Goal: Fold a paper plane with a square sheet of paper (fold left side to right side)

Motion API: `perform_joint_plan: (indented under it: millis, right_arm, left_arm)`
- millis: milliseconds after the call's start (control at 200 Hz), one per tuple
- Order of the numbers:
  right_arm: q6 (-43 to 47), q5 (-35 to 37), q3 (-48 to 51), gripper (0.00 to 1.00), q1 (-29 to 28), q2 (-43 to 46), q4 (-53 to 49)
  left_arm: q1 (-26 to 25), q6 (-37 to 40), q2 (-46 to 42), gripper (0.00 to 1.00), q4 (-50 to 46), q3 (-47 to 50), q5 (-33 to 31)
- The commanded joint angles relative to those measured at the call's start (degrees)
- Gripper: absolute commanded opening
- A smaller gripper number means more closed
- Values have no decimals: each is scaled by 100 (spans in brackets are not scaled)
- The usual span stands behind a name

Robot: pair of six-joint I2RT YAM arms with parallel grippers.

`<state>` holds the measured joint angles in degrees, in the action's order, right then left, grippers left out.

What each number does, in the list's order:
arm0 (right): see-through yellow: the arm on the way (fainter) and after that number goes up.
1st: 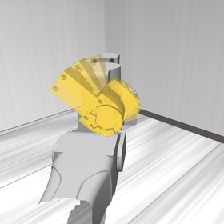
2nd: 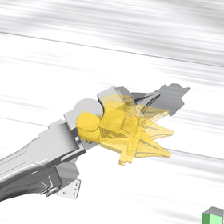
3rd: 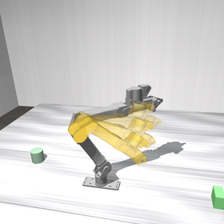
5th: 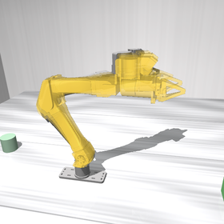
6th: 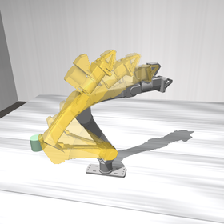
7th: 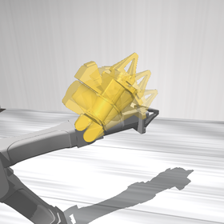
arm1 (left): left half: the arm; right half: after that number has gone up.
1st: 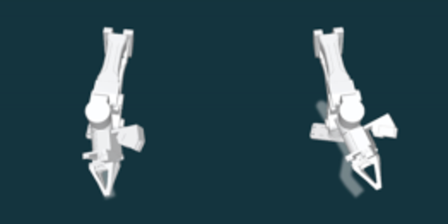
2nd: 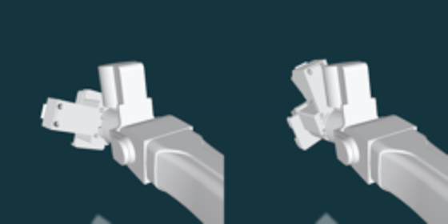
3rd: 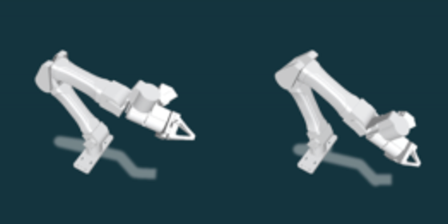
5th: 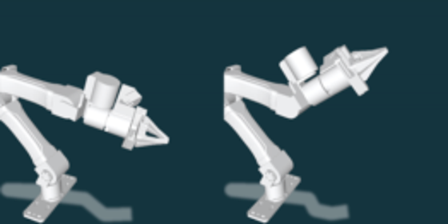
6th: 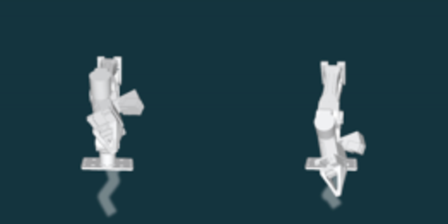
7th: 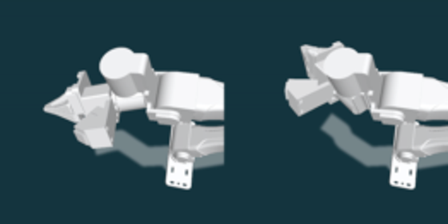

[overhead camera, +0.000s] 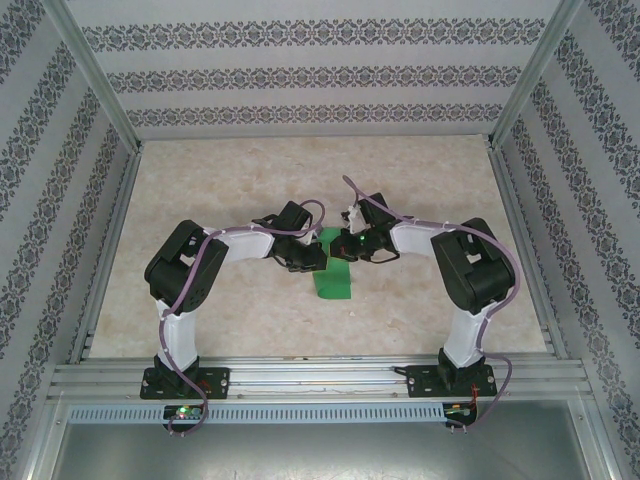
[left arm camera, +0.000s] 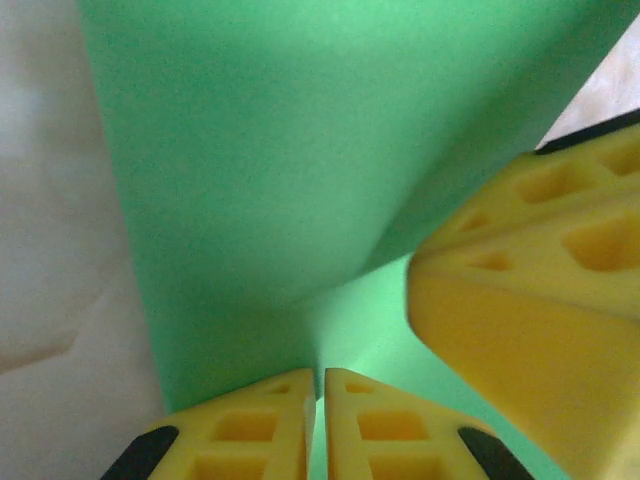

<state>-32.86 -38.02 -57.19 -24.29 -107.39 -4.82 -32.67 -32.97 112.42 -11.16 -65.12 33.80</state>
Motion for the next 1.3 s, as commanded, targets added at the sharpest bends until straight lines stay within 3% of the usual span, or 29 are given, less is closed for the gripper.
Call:
perform_joint_plan:
  millis: [0, 435, 1084, 1299]
  right_arm:
    - [12, 72, -133, 0, -58, -175, 36]
    - [208, 852, -132, 0, 24, -527, -732]
    - [244, 983, 59, 0, 188, -611, -749]
    - [282, 937, 68, 0, 162, -550, -744]
  left_arm:
    - [-100, 115, 245, 14, -343, 39, -297]
    - [-131, 99, -1, 14, -345, 405, -237]
    - [-337, -549, -1240, 14, 160, 2123, -215]
    - [-229, -637, -1594, 14, 43, 1821, -409]
